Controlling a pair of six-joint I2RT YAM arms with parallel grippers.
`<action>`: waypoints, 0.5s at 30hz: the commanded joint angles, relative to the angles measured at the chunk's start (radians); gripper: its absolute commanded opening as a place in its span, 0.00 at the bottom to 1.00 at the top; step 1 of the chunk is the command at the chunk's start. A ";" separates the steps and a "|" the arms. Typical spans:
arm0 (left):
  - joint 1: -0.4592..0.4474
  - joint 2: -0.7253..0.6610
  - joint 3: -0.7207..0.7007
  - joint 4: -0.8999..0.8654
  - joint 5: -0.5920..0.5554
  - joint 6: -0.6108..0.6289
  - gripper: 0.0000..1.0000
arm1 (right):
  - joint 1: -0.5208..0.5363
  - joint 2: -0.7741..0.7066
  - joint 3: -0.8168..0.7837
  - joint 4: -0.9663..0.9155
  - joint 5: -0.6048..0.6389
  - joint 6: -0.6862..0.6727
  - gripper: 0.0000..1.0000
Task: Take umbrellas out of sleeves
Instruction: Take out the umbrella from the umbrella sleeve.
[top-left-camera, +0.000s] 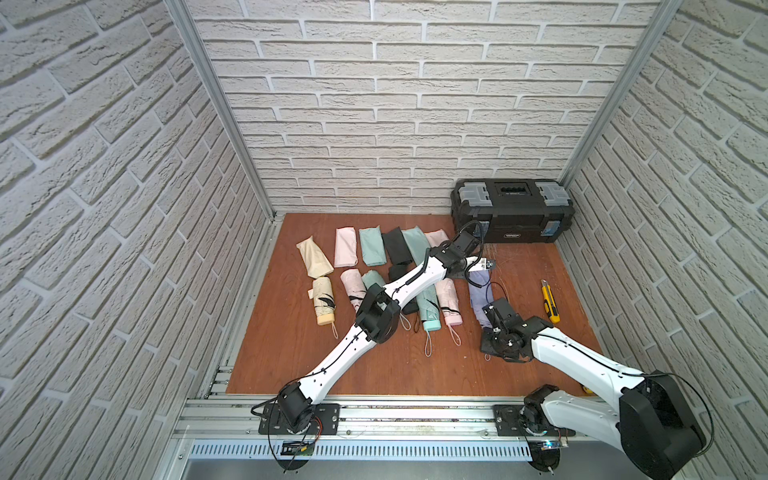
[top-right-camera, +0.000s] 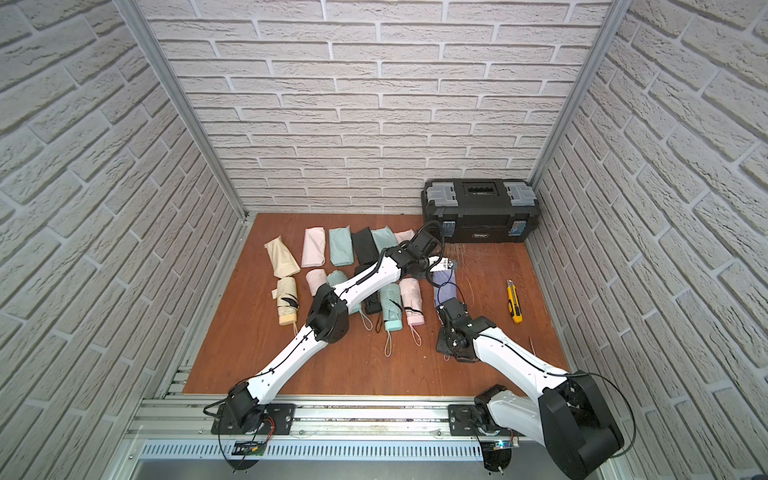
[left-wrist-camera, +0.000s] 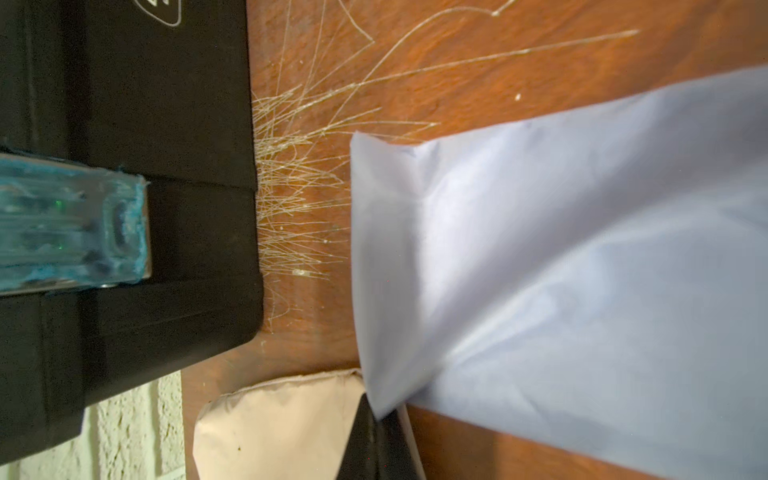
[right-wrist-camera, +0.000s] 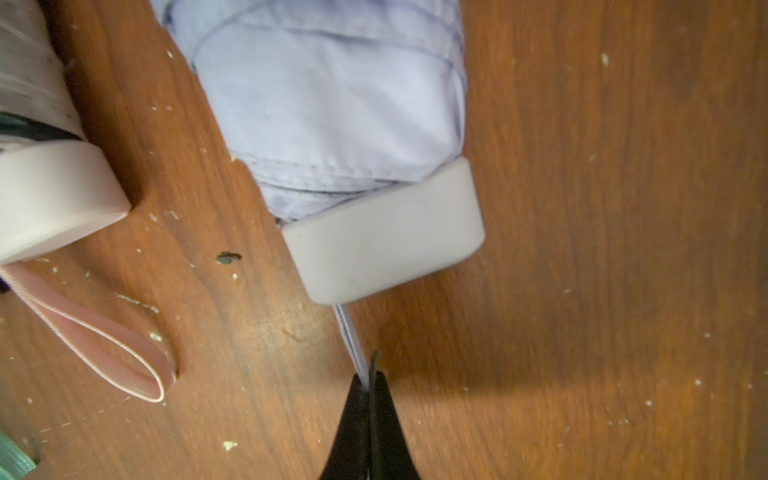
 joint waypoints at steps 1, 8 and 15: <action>0.023 0.023 0.032 0.090 -0.048 0.000 0.00 | 0.008 -0.017 0.010 -0.061 0.003 0.021 0.03; 0.027 0.027 0.032 0.100 -0.051 0.000 0.00 | 0.009 -0.015 0.004 -0.056 -0.001 0.021 0.03; 0.026 0.029 0.032 0.138 -0.044 -0.006 0.00 | 0.008 -0.021 0.001 -0.055 -0.002 0.024 0.03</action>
